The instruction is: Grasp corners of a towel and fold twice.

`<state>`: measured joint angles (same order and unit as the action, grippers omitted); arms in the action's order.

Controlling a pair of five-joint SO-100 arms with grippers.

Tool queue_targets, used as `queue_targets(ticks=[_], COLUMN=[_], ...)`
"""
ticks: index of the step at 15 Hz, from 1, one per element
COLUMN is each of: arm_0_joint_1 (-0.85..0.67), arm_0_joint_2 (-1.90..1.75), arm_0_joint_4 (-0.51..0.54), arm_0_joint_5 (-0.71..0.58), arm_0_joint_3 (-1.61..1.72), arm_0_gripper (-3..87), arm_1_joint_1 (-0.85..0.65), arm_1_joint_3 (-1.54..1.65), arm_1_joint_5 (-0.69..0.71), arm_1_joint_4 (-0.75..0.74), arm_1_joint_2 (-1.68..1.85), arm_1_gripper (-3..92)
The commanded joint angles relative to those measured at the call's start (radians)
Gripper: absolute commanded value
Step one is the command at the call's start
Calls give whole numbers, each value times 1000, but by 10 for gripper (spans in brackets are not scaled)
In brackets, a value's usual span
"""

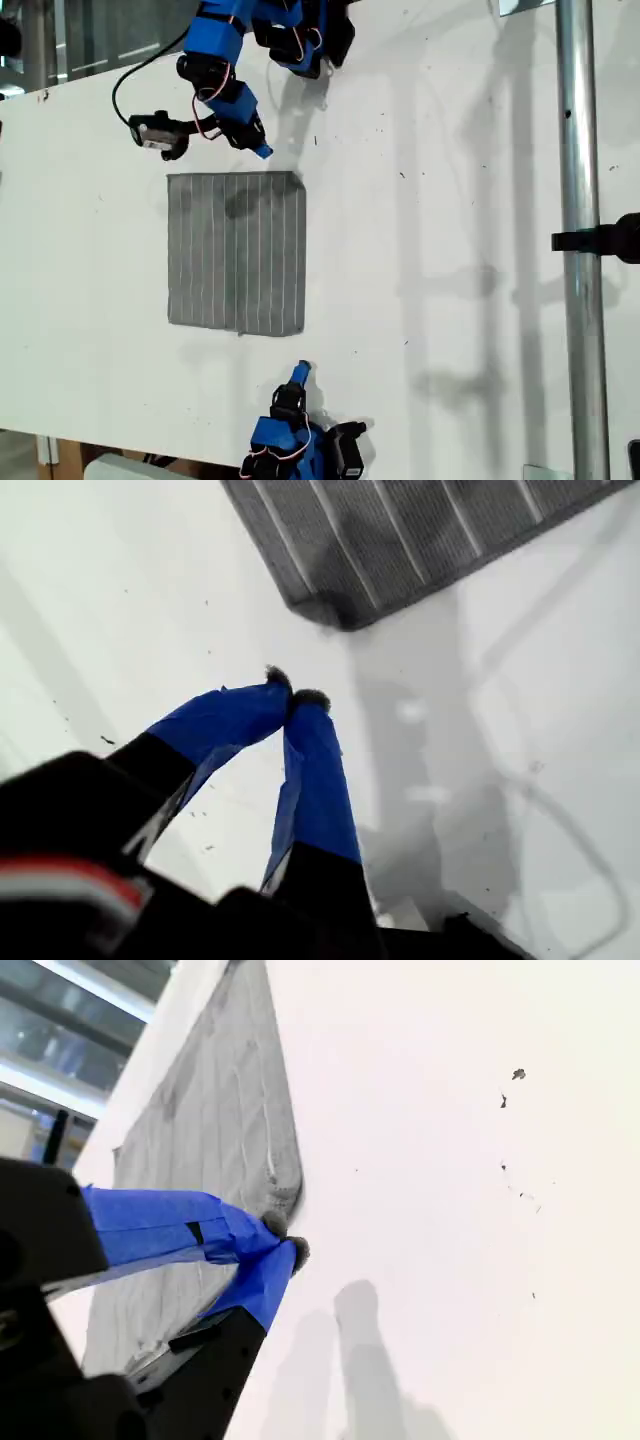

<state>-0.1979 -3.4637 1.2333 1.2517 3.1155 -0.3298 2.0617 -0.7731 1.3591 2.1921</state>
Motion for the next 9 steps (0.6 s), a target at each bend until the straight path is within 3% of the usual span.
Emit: queue_targets(ticks=[1,3,5,9], arm_0_joint_1=[-8,-5,-5,5], arm_0_joint_2=[-6,-6,-6,-6], arm_0_joint_4=[-11,-9,-12,-9], arm_0_joint_5=[18,21,21,31], arm_0_joint_3=[3,3,3,3], arm_0_gripper=[-28,-28,-28,-28], arm_1_joint_1=[34,37,38,-6], arm_1_joint_3=[-104,-150,-135,-94], arm_1_joint_5=[83,130,175,232], arm_1_joint_4=[-61,0,-34,-213], arm_1_joint_2=[-58,-130,-258,-503], arm_1_gripper=[117,246,354,360])
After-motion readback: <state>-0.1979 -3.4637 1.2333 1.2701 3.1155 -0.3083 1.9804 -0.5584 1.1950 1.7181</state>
